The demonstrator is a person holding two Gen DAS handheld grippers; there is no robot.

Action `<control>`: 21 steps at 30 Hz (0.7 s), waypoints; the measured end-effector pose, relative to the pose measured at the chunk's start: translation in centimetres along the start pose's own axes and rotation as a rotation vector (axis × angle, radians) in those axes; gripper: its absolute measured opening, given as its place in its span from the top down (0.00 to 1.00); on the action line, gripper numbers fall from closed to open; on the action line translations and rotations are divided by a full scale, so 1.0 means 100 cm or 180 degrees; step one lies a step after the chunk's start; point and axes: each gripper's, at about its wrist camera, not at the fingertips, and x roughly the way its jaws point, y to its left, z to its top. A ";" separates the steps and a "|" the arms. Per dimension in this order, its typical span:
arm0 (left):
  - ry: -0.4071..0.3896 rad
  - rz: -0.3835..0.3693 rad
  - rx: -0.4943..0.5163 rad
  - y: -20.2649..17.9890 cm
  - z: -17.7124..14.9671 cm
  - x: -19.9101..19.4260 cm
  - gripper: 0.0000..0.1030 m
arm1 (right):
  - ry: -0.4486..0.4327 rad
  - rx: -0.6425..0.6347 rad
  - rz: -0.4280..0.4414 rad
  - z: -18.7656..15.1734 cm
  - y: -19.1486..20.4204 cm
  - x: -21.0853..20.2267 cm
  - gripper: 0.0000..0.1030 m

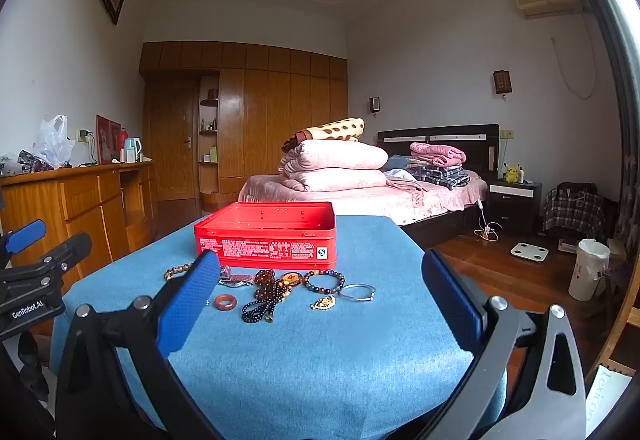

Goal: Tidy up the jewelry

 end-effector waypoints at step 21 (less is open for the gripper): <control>0.0021 0.0002 -0.0002 0.000 0.000 0.000 0.06 | 0.0012 0.0016 -0.0002 0.000 0.000 0.000 0.05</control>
